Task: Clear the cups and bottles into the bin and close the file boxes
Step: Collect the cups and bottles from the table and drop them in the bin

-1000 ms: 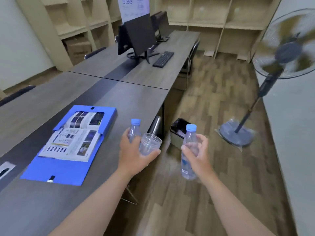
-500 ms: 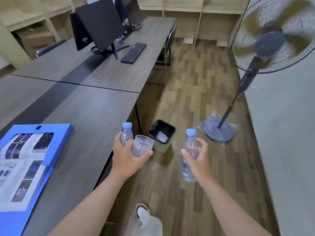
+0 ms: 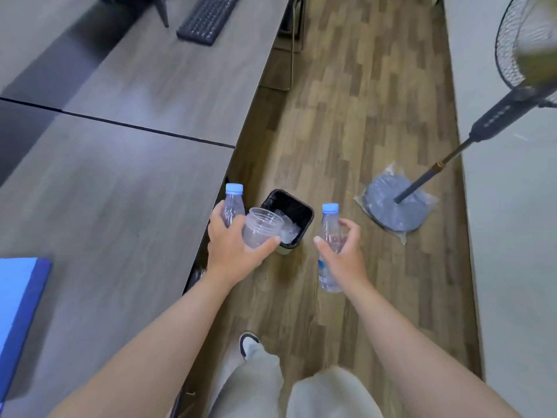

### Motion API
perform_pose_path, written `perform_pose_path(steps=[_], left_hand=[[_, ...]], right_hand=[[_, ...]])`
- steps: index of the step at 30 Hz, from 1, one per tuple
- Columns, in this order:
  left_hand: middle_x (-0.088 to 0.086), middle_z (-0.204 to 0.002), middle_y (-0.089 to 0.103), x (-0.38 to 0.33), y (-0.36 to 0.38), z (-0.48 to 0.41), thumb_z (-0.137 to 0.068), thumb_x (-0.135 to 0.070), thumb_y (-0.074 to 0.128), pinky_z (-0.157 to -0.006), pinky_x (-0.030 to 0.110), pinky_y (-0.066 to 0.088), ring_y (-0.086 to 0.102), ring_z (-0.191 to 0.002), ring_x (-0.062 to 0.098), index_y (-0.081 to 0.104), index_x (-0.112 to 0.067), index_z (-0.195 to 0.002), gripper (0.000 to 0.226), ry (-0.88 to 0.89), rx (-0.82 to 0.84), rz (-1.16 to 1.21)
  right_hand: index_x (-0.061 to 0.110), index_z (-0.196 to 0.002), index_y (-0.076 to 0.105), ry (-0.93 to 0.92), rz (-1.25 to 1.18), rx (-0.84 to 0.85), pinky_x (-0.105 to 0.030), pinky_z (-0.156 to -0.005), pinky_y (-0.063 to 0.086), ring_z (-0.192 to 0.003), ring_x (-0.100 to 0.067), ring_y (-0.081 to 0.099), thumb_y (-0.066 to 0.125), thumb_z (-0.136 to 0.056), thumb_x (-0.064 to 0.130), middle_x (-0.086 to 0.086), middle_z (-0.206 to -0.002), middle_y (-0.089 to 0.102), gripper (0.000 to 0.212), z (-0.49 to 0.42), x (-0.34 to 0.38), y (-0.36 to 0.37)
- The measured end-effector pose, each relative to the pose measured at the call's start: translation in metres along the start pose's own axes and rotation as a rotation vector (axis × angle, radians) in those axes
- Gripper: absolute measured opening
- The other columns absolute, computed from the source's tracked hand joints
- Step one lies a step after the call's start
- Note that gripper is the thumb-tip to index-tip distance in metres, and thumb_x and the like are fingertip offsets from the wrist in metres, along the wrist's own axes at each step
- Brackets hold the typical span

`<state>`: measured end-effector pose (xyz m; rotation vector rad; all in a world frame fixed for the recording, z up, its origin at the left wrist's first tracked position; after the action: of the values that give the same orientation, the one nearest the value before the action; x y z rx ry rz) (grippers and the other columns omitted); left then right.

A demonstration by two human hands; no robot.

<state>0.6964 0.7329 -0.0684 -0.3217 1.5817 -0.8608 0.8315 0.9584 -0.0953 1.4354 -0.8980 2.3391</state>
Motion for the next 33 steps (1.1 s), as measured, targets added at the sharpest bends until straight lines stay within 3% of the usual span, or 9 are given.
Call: perform_pose_path(steps=[6,12,15,17,20,23,27,30,33], left_hand=[[-0.002,-0.157,0.021,0.017,0.039,-0.073,-0.064,-0.082,0.063,-0.105,0.051,0.047,0.028,-0.142,0.025,0.061,-0.024,-0.115,0.078,-0.07,0.028,-0.052],[-0.002,-0.158,0.02,0.044,0.083,-0.118,-0.064,-0.083,0.063,-0.105,0.051,0.047,0.028,-0.142,0.024,0.06,-0.024,-0.118,0.08,-0.198,-0.052,-0.073],[-0.002,-0.159,0.018,0.058,0.109,-0.125,-0.064,-0.081,0.063,-0.106,0.051,0.046,0.026,-0.142,0.025,0.061,-0.024,-0.115,0.077,-0.264,-0.052,-0.071],[0.003,-0.159,0.02,0.061,0.128,-0.128,-0.065,-0.081,0.063,-0.105,0.053,0.045,0.028,-0.142,0.028,0.063,-0.022,-0.113,0.076,-0.28,-0.052,-0.102],[0.007,-0.159,0.022,0.06,0.155,-0.132,-0.064,-0.081,0.062,-0.102,0.054,0.046,0.029,-0.143,0.032,0.065,-0.02,-0.109,0.075,-0.309,-0.046,-0.148],[0.006,-0.161,0.017,0.057,0.182,-0.132,-0.065,-0.07,0.069,-0.1,0.056,0.045,0.029,-0.141,0.035,0.063,-0.023,-0.11,0.065,-0.349,0.002,-0.161],[0.003,-0.161,0.014,0.054,0.205,-0.132,-0.064,-0.059,0.067,-0.108,0.049,0.039,0.027,-0.142,0.033,0.063,-0.031,-0.115,0.058,-0.35,0.062,-0.072],[0.01,-0.161,0.016,0.06,0.209,-0.128,-0.069,-0.065,0.068,-0.116,0.037,0.026,0.019,-0.149,0.028,0.061,-0.031,-0.134,0.073,-0.288,0.095,0.058],[0.016,-0.157,0.023,0.078,0.205,-0.124,-0.085,-0.045,0.061,-0.12,0.05,0.029,0.023,-0.149,0.03,0.058,-0.026,-0.142,0.06,-0.227,0.04,0.059]], right_hand=[[0.034,-0.127,0.037,0.0,0.027,0.042,-0.028,-0.086,0.048,-0.092,0.002,0.063,0.074,-0.087,0.029,0.019,-0.108,0.059,0.054,-0.095,0.0,0.035],[0.039,-0.13,0.035,0.015,0.102,0.182,-0.04,-0.1,0.048,-0.113,-0.016,0.061,0.074,-0.083,0.043,0.002,-0.128,0.058,0.061,-0.198,-0.029,0.082],[0.036,-0.141,0.036,-0.001,0.133,0.239,-0.029,-0.103,0.038,-0.121,-0.007,0.047,0.073,-0.086,0.042,0.006,-0.136,0.042,0.067,-0.226,-0.04,0.091],[0.042,-0.139,0.037,0.027,0.074,0.313,-0.029,-0.107,0.037,-0.124,-0.005,0.044,0.073,-0.083,0.048,0.006,-0.139,0.039,0.066,-0.237,-0.05,0.096],[0.053,-0.125,0.043,0.107,-0.082,0.511,-0.04,-0.107,0.047,-0.127,-0.014,0.054,0.074,-0.071,0.057,0.004,-0.137,0.049,0.063,-0.233,-0.062,0.109],[0.033,-0.137,0.046,0.122,-0.153,0.641,-0.027,-0.097,0.052,-0.125,-0.012,0.058,0.078,-0.066,0.048,0.002,-0.139,0.055,0.079,-0.219,-0.06,0.119],[0.025,-0.133,0.051,0.076,-0.153,0.516,-0.023,-0.097,0.05,-0.113,0.003,0.061,0.084,-0.072,0.024,0.014,-0.123,0.062,0.07,-0.227,-0.06,0.117],[0.036,-0.131,0.047,0.128,-0.126,0.397,-0.029,-0.103,0.048,-0.12,-0.004,0.058,0.083,-0.069,0.033,0.009,-0.131,0.059,0.071,-0.249,-0.075,0.108],[0.034,-0.144,0.035,0.146,-0.023,0.354,-0.034,-0.112,0.039,-0.127,-0.007,0.05,0.086,-0.073,0.033,0.01,-0.138,0.05,0.088,-0.278,-0.088,0.104]])
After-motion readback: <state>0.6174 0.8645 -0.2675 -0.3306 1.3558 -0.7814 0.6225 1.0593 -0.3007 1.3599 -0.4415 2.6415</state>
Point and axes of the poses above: each hand's wrist, its own z-axis away from the middle knuckle, its own y-axis out of the palm, x = y × z, the point moved 9 cm from there along -z, towards the middle knuckle
